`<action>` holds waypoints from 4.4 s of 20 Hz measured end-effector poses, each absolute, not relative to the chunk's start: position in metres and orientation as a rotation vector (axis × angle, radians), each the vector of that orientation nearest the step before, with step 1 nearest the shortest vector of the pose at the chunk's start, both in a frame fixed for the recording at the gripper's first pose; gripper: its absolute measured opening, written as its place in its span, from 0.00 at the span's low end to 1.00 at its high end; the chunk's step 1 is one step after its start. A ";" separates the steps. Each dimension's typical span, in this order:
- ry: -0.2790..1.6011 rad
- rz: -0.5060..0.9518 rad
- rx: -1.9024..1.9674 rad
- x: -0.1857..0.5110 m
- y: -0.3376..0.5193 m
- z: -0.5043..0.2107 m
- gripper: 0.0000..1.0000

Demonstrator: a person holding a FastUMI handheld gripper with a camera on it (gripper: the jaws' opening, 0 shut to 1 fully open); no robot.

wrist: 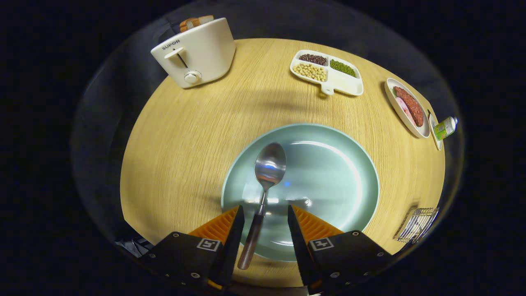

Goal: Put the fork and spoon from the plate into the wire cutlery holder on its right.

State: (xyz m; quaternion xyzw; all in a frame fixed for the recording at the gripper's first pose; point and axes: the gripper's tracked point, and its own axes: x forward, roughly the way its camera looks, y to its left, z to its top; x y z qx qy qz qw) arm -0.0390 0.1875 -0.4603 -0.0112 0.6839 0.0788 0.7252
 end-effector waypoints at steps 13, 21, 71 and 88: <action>1.480 0.111 -0.069 -0.033 0.166 -0.461 0.04; 1.314 0.066 0.144 -0.015 0.133 -0.402 0.04; 0.667 -0.194 0.283 -0.040 -0.181 -0.225 0.29; 0.179 -0.155 0.044 0.005 -0.165 -0.079 0.76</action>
